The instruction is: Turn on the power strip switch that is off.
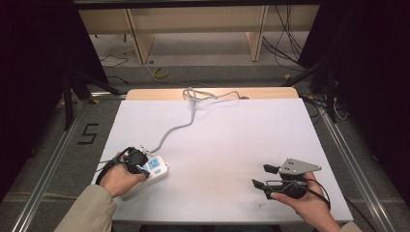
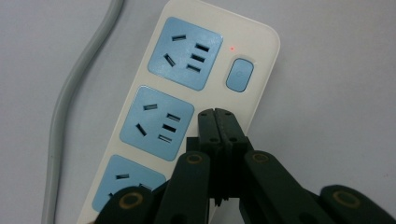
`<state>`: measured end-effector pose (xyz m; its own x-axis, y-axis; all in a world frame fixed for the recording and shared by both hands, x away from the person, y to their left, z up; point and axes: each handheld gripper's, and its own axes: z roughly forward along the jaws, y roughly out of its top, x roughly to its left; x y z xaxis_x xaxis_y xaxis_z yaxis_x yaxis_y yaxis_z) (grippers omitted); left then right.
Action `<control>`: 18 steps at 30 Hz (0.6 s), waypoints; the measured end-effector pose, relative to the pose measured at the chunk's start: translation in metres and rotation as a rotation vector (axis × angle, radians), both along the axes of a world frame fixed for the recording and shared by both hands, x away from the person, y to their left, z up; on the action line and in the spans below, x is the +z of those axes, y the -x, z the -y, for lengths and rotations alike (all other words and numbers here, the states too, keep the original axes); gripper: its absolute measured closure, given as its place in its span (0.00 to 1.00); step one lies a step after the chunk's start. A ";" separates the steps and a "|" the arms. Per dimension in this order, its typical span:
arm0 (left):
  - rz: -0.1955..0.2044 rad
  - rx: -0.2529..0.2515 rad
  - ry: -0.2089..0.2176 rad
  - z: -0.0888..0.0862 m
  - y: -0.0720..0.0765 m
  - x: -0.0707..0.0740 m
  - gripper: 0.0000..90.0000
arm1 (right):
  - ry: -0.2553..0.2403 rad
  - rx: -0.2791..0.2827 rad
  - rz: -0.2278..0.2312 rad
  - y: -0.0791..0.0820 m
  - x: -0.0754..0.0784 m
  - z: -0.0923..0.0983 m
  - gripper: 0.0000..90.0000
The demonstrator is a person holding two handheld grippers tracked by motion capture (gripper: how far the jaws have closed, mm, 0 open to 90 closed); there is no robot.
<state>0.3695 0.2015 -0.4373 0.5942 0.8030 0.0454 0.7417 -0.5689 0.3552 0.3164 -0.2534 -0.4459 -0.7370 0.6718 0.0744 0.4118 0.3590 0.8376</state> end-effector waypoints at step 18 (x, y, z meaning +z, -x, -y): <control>0.009 0.005 -0.012 -0.001 0.000 -0.002 1.00 | 0.004 0.003 0.000 0.000 0.000 0.000 0.35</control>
<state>0.3698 0.2023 -0.4389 0.5895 0.8055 0.0607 0.7414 -0.5694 0.3551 0.3161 -0.2532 -0.4457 -0.7391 0.6698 0.0717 0.4105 0.3635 0.8363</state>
